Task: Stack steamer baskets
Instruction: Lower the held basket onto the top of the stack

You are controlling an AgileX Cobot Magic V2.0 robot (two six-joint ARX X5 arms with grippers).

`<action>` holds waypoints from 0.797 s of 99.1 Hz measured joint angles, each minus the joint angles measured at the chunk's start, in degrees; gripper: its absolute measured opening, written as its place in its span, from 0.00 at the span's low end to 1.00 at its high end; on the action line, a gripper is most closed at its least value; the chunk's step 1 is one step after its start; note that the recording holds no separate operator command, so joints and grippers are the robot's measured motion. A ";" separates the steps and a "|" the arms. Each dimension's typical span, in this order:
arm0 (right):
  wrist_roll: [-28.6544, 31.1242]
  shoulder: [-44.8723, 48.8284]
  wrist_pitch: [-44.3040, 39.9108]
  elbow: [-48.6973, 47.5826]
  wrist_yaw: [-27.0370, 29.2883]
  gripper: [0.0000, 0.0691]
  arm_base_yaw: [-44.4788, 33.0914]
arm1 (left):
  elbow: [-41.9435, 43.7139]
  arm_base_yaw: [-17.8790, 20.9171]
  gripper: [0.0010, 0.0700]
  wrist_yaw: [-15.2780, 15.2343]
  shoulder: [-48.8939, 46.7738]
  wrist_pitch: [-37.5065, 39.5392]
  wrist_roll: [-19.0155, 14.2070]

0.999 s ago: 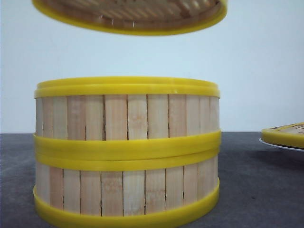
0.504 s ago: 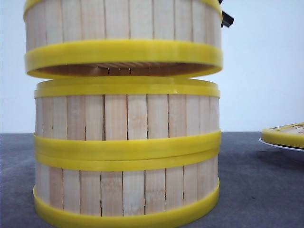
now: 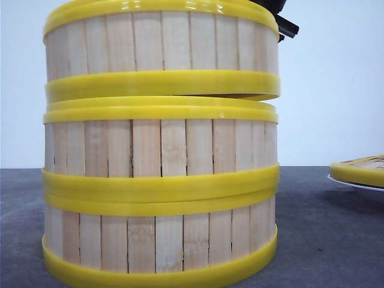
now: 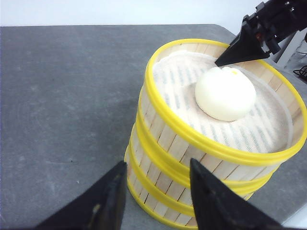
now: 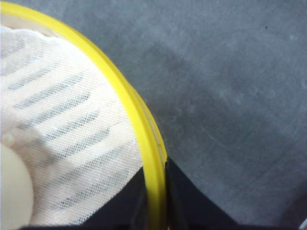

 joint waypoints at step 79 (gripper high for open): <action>0.17 2.49 -0.87 0.00 -1.68 0.04 -0.52 | 0.00 0.02 0.33 0.02 0.00 -0.11 0.00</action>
